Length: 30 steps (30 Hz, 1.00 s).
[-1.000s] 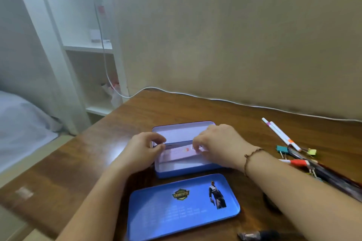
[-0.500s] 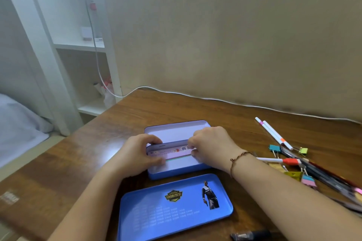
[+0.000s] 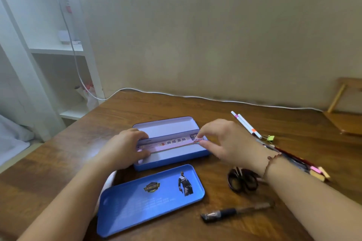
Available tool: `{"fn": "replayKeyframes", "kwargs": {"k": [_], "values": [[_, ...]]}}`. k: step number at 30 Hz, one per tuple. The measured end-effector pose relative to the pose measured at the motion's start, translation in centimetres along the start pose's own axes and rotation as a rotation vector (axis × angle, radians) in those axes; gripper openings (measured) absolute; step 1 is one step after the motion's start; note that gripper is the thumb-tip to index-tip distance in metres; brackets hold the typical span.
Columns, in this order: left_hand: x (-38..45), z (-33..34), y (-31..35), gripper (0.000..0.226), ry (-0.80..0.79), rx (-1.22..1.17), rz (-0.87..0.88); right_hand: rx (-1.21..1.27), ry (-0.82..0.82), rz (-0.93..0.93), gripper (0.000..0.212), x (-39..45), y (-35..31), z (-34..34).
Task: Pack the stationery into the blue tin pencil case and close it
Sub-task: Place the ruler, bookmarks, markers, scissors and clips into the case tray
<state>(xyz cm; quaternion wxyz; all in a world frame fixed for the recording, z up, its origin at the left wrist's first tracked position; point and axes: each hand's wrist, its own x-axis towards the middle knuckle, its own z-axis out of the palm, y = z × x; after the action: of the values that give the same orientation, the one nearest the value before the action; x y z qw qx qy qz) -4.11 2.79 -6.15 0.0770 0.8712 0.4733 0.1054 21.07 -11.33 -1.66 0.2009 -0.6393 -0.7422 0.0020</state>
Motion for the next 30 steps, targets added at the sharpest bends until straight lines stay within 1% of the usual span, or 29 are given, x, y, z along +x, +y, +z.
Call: {"fn": "replayKeyframes", "kwargs": {"k": [2,3,4,6,8,9,10,11,13,15,16,17,19,21,25,28,30], "values": [[-0.3,-0.6,0.5,0.052,0.024,0.047,-0.04,0.053,0.092,0.082,0.014,-3.2,1.3,-3.1],[-0.6,-1.0,1.0,0.05,0.074,0.075,-0.064,0.073,0.104,0.129,0.01,-5.1,1.9,-4.5],[-0.8,-1.3,1.9,0.047,0.14,0.096,-0.075,0.083,0.076,0.176,0.005,-7.0,2.4,-5.8],[-1.2,-1.9,4.7,0.038,0.242,0.054,-0.024,0.066,-0.108,0.237,0.001,-10.3,2.8,-7.2],[-1.8,-2.4,8.8,0.03,0.259,-0.043,0.109,0.081,-0.321,0.259,0.003,-12.5,2.5,-7.4],[-2.2,-2.4,11.2,0.025,0.236,-0.077,0.18,0.077,-0.375,0.269,0.005,-13.2,2.3,-7.1],[-2.5,-2.3,13.6,0.019,0.207,-0.096,0.244,0.035,-0.379,0.285,0.006,-13.8,2.5,-6.8],[-2.7,-1.8,15.8,0.015,0.18,-0.105,0.3,-0.032,-0.336,0.31,0.006,-14.1,2.9,-6.6],[-2.8,-0.4,19.3,0.011,0.147,-0.115,0.368,-0.179,-0.165,0.394,0.008,-14.6,4.6,-6.5],[-2.5,1.3,21.5,0.015,0.122,-0.151,0.372,-0.237,0.022,0.465,0.011,-15.3,6.7,-6.3],[-2.4,2.2,22.2,0.017,0.11,-0.178,0.363,-0.249,0.077,0.474,0.011,-15.6,7.5,-6.0],[-2.3,3.0,22.6,0.019,0.105,-0.203,0.354,-0.257,0.084,0.478,0.009,-15.8,8.1,-5.7],[-2.4,4.2,23.1,0.023,0.107,-0.217,0.348,-0.259,0.038,0.467,0.004,-16.1,8.6,-4.9],[-2.4,5.0,23.2,0.027,0.106,-0.22,0.349,-0.227,0.0,0.471,0.005,-16.3,9.1,-4.5],[-2.0,5.4,23.6,0.032,0.11,-0.245,0.312,-0.177,0.009,0.491,0.01,-16.5,10.0,-4.0],[-1.8,5.7,24.0,0.029,0.111,-0.195,0.306,-0.087,0.029,0.49,0.013,-16.2,9.8,-3.6],[-1.6,5.8,24.2,0.024,0.102,-0.171,0.31,-0.082,0.043,0.493,0.016,-16.2,9.7,-3.4]]}}
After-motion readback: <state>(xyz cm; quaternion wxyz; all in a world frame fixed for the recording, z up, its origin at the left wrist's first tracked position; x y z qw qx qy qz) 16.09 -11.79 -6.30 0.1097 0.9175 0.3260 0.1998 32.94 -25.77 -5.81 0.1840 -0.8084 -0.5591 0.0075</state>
